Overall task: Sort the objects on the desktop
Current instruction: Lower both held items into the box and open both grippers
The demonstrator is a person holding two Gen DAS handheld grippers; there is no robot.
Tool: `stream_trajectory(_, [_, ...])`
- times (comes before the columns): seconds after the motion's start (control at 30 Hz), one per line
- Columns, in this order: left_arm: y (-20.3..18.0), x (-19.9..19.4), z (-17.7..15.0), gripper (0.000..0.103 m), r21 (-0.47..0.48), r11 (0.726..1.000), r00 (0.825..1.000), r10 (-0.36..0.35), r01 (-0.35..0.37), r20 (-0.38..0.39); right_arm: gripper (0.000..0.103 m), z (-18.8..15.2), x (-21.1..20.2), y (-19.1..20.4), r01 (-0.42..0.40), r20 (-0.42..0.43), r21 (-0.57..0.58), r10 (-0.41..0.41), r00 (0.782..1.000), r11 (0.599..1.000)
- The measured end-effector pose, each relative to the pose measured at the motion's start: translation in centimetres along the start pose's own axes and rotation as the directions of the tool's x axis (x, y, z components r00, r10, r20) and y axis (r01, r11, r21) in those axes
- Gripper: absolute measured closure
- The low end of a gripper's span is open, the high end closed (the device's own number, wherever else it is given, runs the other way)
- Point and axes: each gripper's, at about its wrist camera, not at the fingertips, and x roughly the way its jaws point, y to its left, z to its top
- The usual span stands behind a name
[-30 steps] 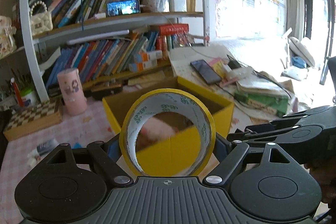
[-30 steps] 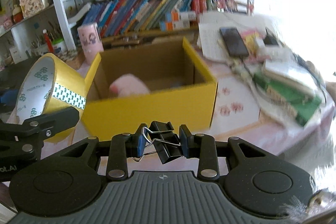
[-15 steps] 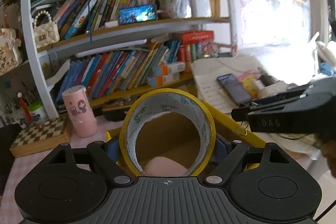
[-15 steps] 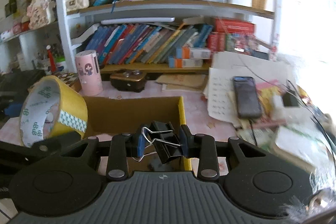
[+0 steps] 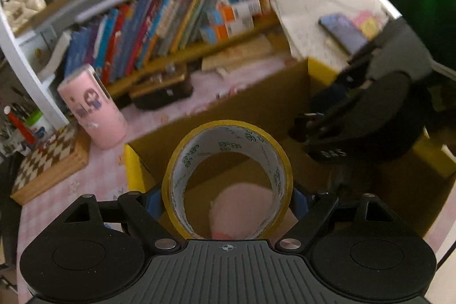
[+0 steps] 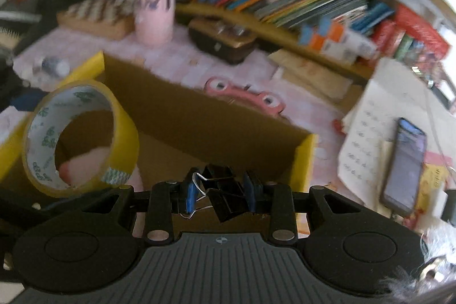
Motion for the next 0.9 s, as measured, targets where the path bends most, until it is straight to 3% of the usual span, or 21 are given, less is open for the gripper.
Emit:
stream_trajectory(0.2, [-0.3,1.0,0.1,0.017,0.012,1.000,0.999,0.007,-0.006,-0.047,0.072,0.8,2.6,0.7,-0.028,-0.101,-0.054,0.023,0.995,0.998])
stream_trajectory(0.33, [-0.3,1.2,0.3,0.016,0.024,1.000,0.999,0.020,-0.019,-0.031,0.068,1.0,3.0,0.6,-0.042,-0.113,-0.033,0.038,0.993,0.999])
stream_trajectory(0.47, [-0.5,0.0,0.3,0.009,0.046,0.996,0.995,0.079,-0.081,0.057,0.059,1.2,1.9,0.0,-0.046,-0.069,0.011,0.047,0.997,0.999])
stream_trajectory(0.73, [0.7,-4.3,0.8,0.009,-0.049,0.995,0.972,0.096,-0.088,0.216,0.056,1.2,-2.6,-1.3,-0.031,0.054,0.106,0.025,0.998,0.994])
stream_trajectory(0.9, [1.4,-7.7,-0.3,0.008,-0.109,0.990,0.954,0.120,-0.094,0.275,0.056,0.4,-6.7,-1.2,0.003,0.168,0.171,-0.032,0.985,0.985])
